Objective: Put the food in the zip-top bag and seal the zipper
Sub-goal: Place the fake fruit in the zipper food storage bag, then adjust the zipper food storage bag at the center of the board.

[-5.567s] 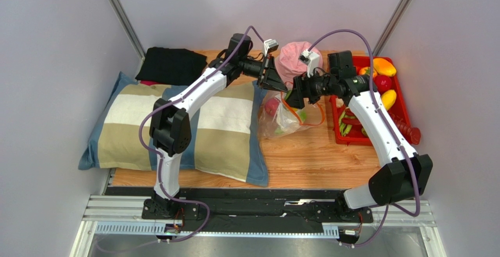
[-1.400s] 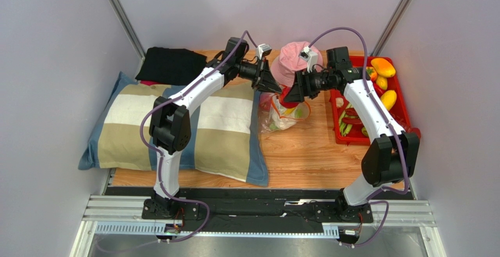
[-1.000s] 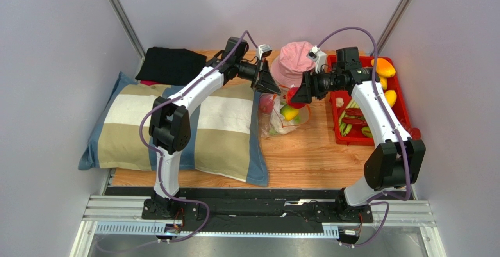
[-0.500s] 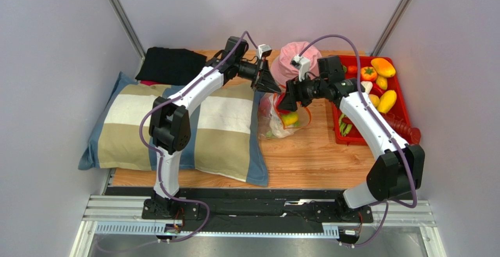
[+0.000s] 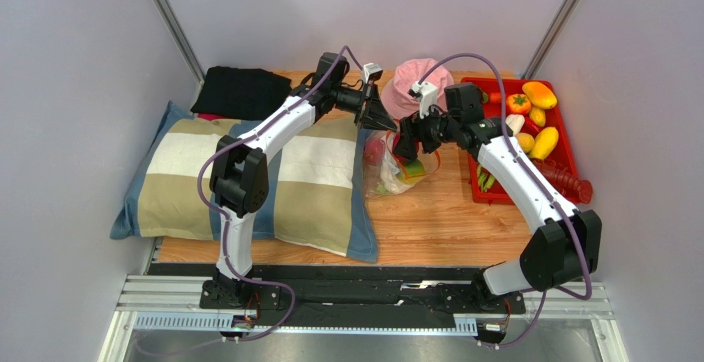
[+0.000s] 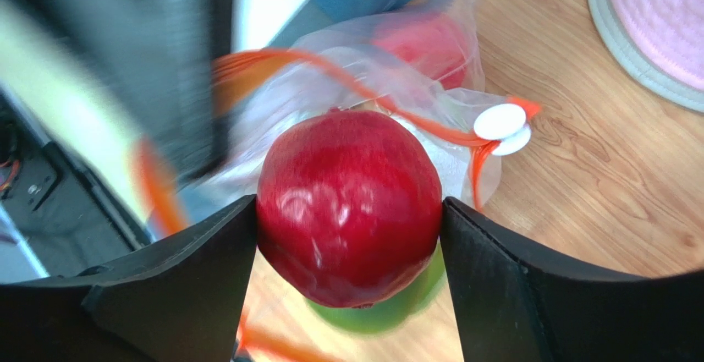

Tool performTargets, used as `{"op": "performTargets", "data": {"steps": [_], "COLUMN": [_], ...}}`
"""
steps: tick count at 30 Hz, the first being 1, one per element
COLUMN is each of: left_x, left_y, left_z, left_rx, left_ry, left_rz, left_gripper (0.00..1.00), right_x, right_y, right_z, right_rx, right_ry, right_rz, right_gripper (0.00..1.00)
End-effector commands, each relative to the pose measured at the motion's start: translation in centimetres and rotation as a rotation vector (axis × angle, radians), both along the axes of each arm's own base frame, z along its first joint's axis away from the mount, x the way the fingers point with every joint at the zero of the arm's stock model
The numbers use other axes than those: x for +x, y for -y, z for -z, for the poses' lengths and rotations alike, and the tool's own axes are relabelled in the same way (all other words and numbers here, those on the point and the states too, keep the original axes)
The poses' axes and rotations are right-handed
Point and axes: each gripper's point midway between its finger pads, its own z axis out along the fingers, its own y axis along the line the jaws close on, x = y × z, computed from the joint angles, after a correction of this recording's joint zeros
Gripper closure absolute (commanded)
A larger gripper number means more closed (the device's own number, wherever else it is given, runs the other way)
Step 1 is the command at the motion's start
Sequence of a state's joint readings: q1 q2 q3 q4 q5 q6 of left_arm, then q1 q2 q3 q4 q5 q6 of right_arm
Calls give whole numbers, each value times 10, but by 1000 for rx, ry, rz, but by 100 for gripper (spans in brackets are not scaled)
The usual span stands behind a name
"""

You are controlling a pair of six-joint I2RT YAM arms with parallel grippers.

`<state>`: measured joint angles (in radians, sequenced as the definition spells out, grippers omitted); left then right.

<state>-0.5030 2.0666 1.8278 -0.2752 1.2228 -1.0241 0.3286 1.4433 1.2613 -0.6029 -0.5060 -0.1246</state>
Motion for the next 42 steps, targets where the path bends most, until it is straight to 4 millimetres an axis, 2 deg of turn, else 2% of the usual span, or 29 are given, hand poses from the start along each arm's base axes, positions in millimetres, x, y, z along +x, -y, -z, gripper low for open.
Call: {"op": "performTargets", "data": {"steps": [1, 3, 4, 5, 7, 12, 17, 19, 21, 23, 28, 30, 31, 32, 33, 34, 35, 36, 37, 38, 39, 40, 41, 42], "left_x": [-8, -8, -8, -7, -7, -7, -8, -9, -10, -11, -12, -13, -12, -16, -16, -13, -19, -10, -11, -17, -5, -9, -10, -10], "left_y": [-12, -13, -13, -12, -12, -11, -12, -13, -14, -15, -17, -18, -19, -22, -24, -26, -34, -40, -46, -58, -69, -74, -83, -88], "left_z": [-38, -38, -37, -36, -35, -34, -35, -35, -33, -31, -28, -30, -30, -24, -31, -25, -17, -13, -14, -4, -1, -2, 3, 7], "left_rx": [-61, -58, -57, -57, -56, -54, -50, -47, -41, -27, -9, -4, -2, 32, 41, 88, 138, 218, 270, 349, 460, 508, 558, 598], "left_ry": [88, 95, 95, 95, 92, 84, 90, 99, 111, 104, 141, 152, 191, 168, 201, 221, 268, 350, 421, 484, 579, 633, 684, 708], "left_rz": [13, 13, 12, 12, 13, 15, 13, 12, 13, 9, 7, 4, -1, 5, 6, -15, 0, -50, -61, -31, -69, -60, -40, -39], "left_gripper": [100, 100, 100, 100, 100, 100, 100, 100, 100, 100, 100, 100, 100, 100, 100, 99, 98, 96, 95, 95, 95, 95, 95, 93], "right_x": [-38, -48, -49, -50, -43, -30, -13, -4, 1, -2, -31, -44, -46, -44, -45, -48, -49, -47, -51, -56, -58, -61, -64, -66], "right_y": [5, 13, 18, 23, 36, 40, 71, 83, 82, 72, 44, 33, 31, 31, 32, 32, 29, 28, 27, 25, 24, 23, 21, 20], "right_z": [-75, -82, -80, -70, -61, -49, -1, 8, 17, 23, 27, 24, 22, 15, 4, -7, -26, -49, -70, -85, -96, -107, -111, -107], "right_rx": [33, 19, 8, -15, -40, -20, -106, -116, -102, -59, 94, 162, 171, 179, 190, 208, 249, 285, 304, 334, 362, 385, 404, 412], "right_ry": [122, 156, 159, 149, 134, 51, -54, -70, -108, -151, -317, -369, -370, -358, -338, -335, -314, -293, -242, -226, -236, -204, -207, -224], "right_rz": [-101, -93, -80, -68, -16, 36, 166, 209, 199, 154, 26, -5, -9, -7, -8, -7, -23, -5, -11, -13, 13, 12, 10, 14], "right_gripper": [17, 15, 13, 12, 12, 14, 25, 27, 28, 38, 60, 75, 94, 100, 100, 100, 100, 100, 100, 100, 100, 100, 100, 100]}}
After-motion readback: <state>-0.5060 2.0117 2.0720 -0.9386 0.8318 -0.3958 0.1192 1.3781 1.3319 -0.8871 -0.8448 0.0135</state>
